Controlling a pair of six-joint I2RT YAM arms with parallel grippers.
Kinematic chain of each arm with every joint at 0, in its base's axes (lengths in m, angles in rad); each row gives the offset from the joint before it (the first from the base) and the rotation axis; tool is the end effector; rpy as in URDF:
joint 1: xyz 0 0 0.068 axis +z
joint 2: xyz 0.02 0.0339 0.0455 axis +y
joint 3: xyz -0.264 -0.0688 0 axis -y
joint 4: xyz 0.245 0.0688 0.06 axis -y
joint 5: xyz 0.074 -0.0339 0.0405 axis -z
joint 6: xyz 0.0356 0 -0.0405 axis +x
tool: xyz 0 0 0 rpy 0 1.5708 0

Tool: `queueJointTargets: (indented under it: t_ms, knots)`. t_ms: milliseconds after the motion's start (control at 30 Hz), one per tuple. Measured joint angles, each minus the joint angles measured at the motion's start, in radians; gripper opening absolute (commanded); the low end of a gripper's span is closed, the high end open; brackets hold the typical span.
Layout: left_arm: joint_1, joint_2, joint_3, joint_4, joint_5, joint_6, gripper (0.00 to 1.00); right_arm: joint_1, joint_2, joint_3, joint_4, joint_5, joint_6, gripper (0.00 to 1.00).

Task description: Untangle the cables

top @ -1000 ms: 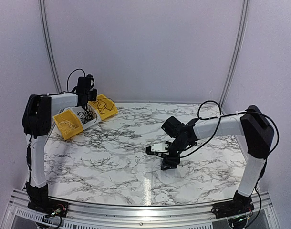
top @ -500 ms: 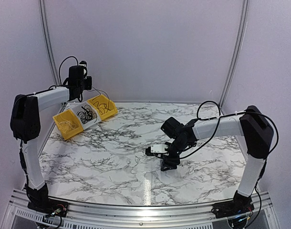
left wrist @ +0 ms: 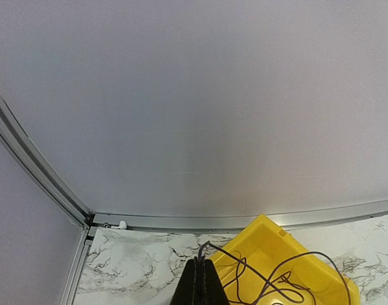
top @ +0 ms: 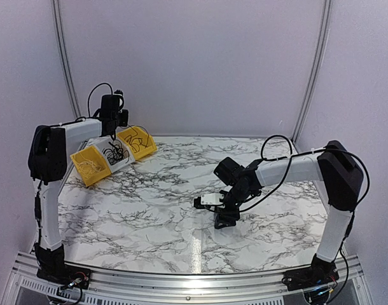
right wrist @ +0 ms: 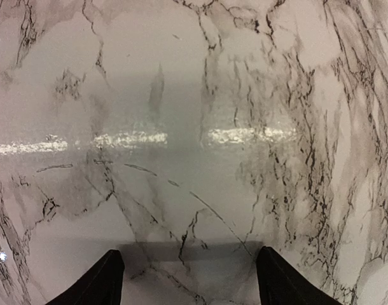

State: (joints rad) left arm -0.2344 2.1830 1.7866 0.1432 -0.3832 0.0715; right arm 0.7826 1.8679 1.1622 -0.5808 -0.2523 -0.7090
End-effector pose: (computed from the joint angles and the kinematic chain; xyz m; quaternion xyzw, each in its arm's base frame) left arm 0.5132 -0.1089 0.2635 0.0031 0.7850 0.1012 0.6112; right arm 0.2441 0.2553 0.1486 -0.6795 0.7093 0.1296 0.1359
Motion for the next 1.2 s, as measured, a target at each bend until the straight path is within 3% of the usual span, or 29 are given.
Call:
queueJointTargets:
  t_ms: [267, 700, 900, 1200]
  knots:
    - [0.001, 0.054, 0.014, -0.001, -0.023, 0.000, 0.00, 0.000, 0.000, 0.000, 0.000, 0.000, 0.000, 0.72]
    - [0.045, -0.006, -0.176, 0.019, -0.045, 0.000, 0.00, 0.000, 0.002, 0.002, -0.002, 0.000, -0.003, 0.71]
    - [0.059, -0.009, -0.180, 0.024, -0.043, -0.008, 0.00, 0.000, 0.004, 0.003, -0.003, 0.000, -0.003, 0.71]
    - [0.056, 0.053, 0.015, 0.006, 0.026, -0.074, 0.00, 0.000, 0.006, 0.006, -0.005, 0.001, -0.003, 0.71]
